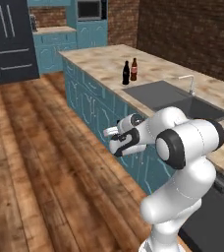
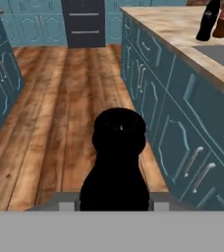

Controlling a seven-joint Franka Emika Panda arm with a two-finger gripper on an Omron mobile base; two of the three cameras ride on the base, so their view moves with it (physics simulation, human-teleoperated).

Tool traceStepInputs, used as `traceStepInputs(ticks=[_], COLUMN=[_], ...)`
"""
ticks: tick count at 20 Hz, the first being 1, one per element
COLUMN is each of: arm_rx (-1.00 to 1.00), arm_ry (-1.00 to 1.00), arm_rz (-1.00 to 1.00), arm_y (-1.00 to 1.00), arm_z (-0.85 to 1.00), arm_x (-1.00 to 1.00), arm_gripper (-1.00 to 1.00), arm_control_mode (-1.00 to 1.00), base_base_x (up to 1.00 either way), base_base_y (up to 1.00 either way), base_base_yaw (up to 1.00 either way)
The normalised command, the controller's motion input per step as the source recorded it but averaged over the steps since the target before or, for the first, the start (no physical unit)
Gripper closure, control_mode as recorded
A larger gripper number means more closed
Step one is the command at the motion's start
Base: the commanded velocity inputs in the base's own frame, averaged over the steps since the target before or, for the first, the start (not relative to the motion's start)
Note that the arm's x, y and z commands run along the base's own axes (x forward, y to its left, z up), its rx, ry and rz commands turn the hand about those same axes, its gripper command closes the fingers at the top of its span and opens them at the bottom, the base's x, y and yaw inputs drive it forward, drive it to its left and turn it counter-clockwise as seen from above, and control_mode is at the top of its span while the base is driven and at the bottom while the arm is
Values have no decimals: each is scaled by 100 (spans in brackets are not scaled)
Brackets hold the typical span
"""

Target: Place the large bottle from the dining counter next to the other large bottle outside the sink, and place the small bottle from the dining counter next to the other small bottle inside the sink.

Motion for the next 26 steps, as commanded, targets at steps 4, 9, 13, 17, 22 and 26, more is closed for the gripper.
traceStepInputs(ticks=[4,9,13,17,22,26], arm_rx=[0,0,0,0,0,0], arm_ry=[0,0,0,0,0,0], arm_rz=[0,0,0,0,0,0], arm_y=[0,0,0,0,0,0], arm_z=[0,0,0,0,0,0], arm_x=[0,0,0,0,0,0], arm_gripper=[100,100,100,100,100,100], arm_control_mode=[100,100,100,100,100,100], base_base_x=[67,44,27,14,7,5], base_base_y=[55,55,45,41,58,65], base_base_yaw=[-39,-41,-42,-41,-41,-42])
